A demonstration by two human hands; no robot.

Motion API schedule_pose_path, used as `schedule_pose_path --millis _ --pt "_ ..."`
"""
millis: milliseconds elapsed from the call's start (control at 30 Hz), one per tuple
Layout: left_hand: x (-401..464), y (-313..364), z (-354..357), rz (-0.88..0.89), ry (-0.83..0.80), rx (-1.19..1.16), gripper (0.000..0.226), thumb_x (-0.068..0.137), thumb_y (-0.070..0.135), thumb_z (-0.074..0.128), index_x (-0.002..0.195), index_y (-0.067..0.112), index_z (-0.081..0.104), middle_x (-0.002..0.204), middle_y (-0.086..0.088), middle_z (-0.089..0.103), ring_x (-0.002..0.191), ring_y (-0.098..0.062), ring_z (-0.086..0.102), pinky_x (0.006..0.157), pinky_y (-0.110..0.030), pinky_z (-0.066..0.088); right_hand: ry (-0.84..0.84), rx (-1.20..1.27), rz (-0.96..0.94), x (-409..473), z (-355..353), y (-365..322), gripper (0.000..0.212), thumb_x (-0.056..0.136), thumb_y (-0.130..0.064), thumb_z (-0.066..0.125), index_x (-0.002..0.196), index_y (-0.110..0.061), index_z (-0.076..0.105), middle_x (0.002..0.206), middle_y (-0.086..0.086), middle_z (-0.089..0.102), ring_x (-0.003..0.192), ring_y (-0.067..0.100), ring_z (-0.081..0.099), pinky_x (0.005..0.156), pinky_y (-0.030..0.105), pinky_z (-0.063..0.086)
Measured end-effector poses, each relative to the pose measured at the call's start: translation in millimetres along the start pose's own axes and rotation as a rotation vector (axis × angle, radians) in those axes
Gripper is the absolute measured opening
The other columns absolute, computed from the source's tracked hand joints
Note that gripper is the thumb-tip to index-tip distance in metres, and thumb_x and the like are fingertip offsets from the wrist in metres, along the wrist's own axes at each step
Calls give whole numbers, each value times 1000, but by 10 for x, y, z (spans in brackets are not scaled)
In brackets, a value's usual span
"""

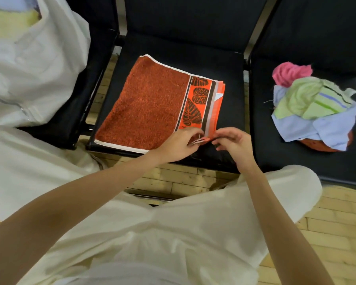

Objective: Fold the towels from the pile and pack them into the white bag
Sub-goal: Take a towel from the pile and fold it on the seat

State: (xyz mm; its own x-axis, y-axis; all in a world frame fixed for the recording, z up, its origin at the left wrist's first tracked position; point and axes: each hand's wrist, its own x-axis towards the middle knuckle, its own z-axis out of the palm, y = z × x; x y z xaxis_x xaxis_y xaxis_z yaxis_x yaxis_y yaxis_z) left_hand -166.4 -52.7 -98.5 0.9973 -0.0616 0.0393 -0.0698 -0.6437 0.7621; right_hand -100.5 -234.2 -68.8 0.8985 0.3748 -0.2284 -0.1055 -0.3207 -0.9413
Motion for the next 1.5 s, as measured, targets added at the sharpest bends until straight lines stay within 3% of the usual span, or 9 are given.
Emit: schedule_pose_path --millis 167,400,533,767,967,1100,1333,1433,1500 --pt "-23 4 -179 -89 98 -130 18 92 11 56 110 9 53 71 -2 58 61 -11 52 60 -29 40 301 59 343 626 19 266 23 96 -9 49 115 3 55 106 22 63 80 25 66 66 29 55" --pt "-33 -72 -369 -239 121 -449 9 92 13 53 84 15 51 64 13 41 56 2 40 59 -17 31 439 36 362 1684 219 138 38 81 -39 71 63 -12 52 75 13 68 70 26 69 67 42 59" --pt "-65 -63 -468 -350 -15 -664 26 91 -4 51 72 12 50 60 12 48 55 1 47 56 -15 43 478 -237 282 1825 337 -26 24 78 -24 73 68 -3 67 70 5 65 72 18 63 66 25 47" --pt "-161 -152 -764 -423 -135 -774 33 82 -12 50 59 10 41 55 9 44 53 1 47 54 -13 44 577 27 106 2008 808 -343 8 77 -9 70 76 -9 62 70 -1 62 71 13 63 72 23 53" --pt "-528 -464 -1200 -484 -85 -737 27 80 -6 55 62 9 42 60 2 44 56 -3 48 59 -13 44 517 -2 -120 2082 1659 -650 33 78 -3 68 65 -22 44 58 -9 46 52 1 45 57 7 40" --pt "-761 -684 -1476 -540 20 -678 32 82 -13 50 60 9 41 57 1 41 53 -4 45 56 -12 40 465 -56 -230 2125 2205 -730 22 82 -8 65 71 -17 48 56 -13 46 49 0 45 56 9 40" --pt "-978 -1128 -1665 -755 68 -391 19 82 18 61 68 12 50 75 -14 63 75 -29 67 80 -46 55 418 -179 -245 2239 2839 -686 28 82 -8 65 69 -18 43 57 -14 45 51 0 45 54 7 37" --pt "-1010 -1181 -1674 -772 67 -189 23 82 26 63 67 14 50 79 -10 65 76 -26 64 74 -40 52 416 -217 -209 2294 2948 -608 36 82 -10 65 65 -27 38 57 -12 47 52 4 48 58 19 44" --pt "-1040 -1212 -1661 -772 31 -60 24 82 29 63 67 17 49 79 -3 62 73 -21 61 69 -35 49 348 -286 -171 2296 2989 -577 19 84 -14 65 72 -20 51 63 -6 54 65 14 58 69 25 45"
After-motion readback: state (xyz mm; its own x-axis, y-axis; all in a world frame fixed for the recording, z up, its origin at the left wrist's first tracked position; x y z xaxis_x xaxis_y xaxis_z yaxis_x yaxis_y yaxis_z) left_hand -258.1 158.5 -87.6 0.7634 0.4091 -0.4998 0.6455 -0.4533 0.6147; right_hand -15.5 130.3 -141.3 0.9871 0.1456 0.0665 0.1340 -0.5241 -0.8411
